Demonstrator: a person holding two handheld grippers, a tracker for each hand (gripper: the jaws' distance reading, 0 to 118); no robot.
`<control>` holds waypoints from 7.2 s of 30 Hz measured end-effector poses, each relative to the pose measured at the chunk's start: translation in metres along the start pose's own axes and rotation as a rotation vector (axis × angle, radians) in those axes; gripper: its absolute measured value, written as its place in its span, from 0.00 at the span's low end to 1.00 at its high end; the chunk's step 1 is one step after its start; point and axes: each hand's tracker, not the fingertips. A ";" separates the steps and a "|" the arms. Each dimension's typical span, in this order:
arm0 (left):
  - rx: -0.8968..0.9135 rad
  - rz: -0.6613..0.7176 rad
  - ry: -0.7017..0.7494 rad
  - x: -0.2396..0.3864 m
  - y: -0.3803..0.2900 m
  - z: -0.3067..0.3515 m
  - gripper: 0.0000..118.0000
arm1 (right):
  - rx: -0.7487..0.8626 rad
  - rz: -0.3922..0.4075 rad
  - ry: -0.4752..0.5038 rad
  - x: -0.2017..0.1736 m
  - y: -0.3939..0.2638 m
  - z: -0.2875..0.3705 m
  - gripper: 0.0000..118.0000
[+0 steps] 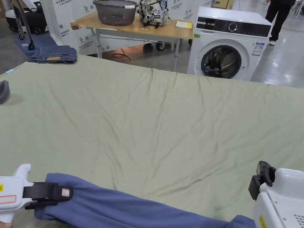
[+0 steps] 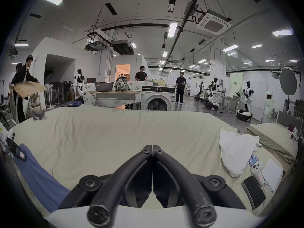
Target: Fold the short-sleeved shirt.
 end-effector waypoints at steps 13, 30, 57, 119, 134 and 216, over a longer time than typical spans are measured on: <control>-0.011 0.084 -0.014 0.054 -0.014 0.012 0.02 | -0.001 0.002 0.021 -0.003 0.002 -0.002 0.00; -0.262 0.016 0.090 0.130 -0.056 -0.158 0.02 | -0.020 0.005 0.002 0.008 -0.001 0.004 0.00; -0.307 -0.038 0.017 0.154 -0.075 -0.190 0.13 | -0.059 -0.023 -0.022 0.021 -0.013 0.011 0.00; -0.146 0.024 -0.004 0.034 -0.023 -0.079 0.73 | -0.097 -0.034 0.005 0.016 -0.024 0.010 0.00; -0.225 0.154 -0.228 -0.003 -0.064 -0.141 0.05 | -0.099 -0.024 -0.005 0.017 -0.022 0.013 0.00; -0.451 -0.076 -0.134 0.192 -0.141 -0.289 0.04 | -0.129 -0.058 -0.063 0.044 -0.031 0.022 0.00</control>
